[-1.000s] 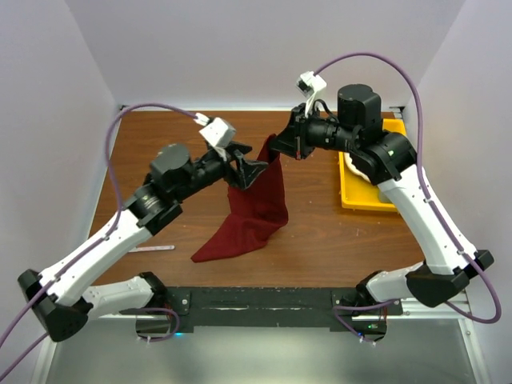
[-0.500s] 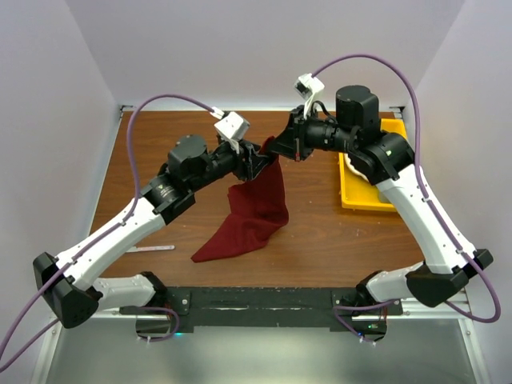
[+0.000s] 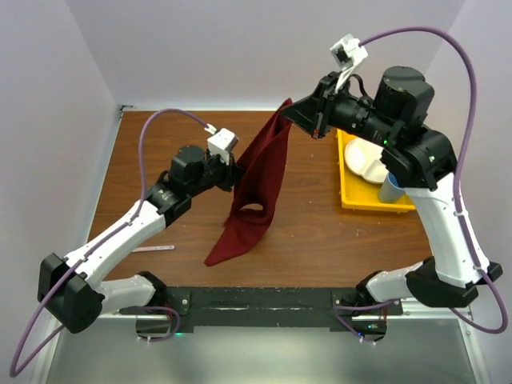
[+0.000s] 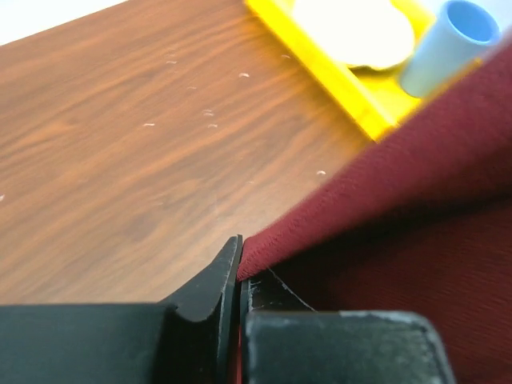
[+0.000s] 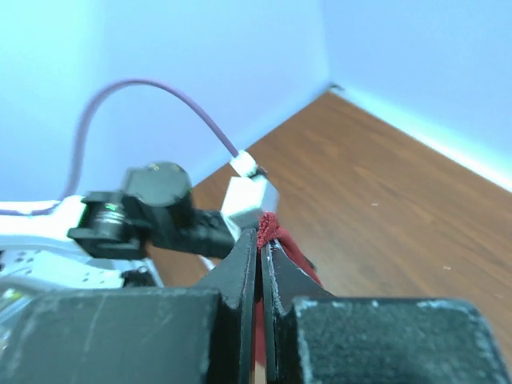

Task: Fold the napkin, place the utensils inside, and roll it up
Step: Flatten the napkin out

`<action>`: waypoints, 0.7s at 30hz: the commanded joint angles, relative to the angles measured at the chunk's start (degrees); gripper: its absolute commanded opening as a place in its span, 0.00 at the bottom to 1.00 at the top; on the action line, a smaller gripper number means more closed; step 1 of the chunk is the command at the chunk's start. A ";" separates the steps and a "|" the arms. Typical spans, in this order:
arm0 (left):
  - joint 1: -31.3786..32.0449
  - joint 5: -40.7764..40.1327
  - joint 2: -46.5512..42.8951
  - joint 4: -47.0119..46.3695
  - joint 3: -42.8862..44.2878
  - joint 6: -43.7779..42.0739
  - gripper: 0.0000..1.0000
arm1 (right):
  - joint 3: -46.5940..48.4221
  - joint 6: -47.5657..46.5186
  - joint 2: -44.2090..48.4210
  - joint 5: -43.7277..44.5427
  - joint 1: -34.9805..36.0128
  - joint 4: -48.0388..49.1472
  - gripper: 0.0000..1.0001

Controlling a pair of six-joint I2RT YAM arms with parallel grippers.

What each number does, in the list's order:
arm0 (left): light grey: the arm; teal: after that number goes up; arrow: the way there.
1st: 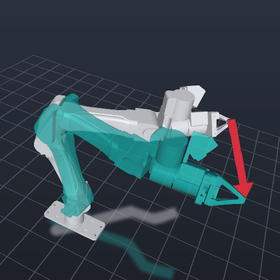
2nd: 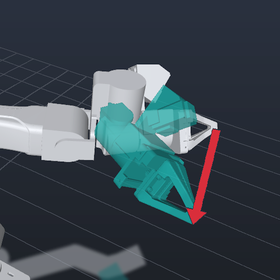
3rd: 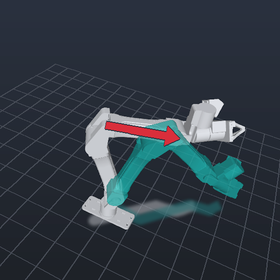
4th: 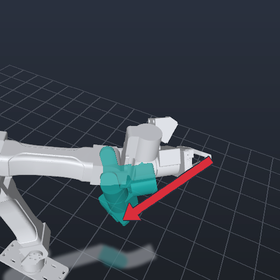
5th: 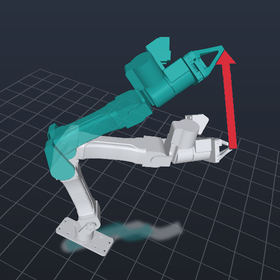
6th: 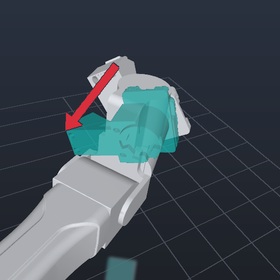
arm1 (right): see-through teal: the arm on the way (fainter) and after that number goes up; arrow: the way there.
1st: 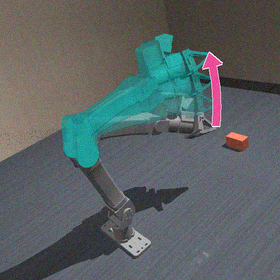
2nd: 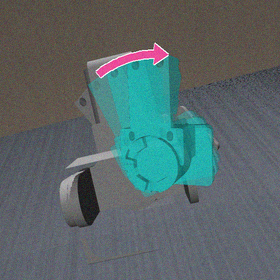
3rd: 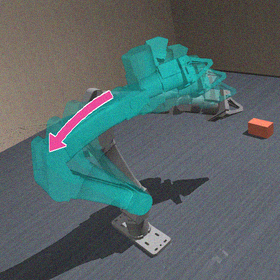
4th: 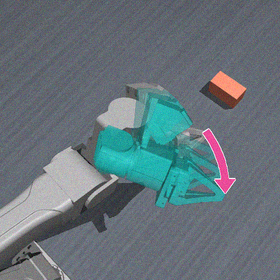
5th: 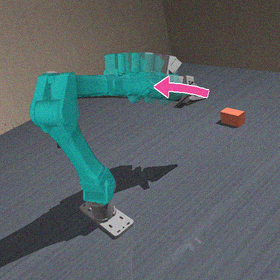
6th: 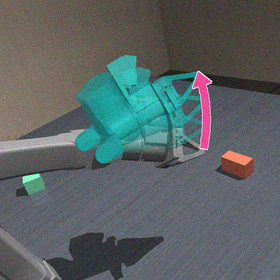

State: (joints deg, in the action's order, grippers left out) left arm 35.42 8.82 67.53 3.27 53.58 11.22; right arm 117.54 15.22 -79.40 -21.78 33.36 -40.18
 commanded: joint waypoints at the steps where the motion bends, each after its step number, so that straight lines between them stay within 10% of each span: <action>1: -2.90 -6.95 -3.98 11.39 14.57 -5.50 0.00 | 2.53 -4.66 2.22 9.11 -0.05 -0.15 0.00; 10: -2.99 -0.76 -10.13 29.51 40.70 -7.53 0.00 | -9.85 -11.79 17.84 11.50 0.03 3.70 0.00; 21: -2.99 7.01 -16.38 32.49 48.00 -1.64 0.00 | -17.07 -7.41 32.37 3.75 0.03 11.36 0.00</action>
State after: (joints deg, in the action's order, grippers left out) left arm 33.52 19.66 50.83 32.45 97.45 7.62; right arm 102.08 6.37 -49.80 -22.33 34.35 -33.56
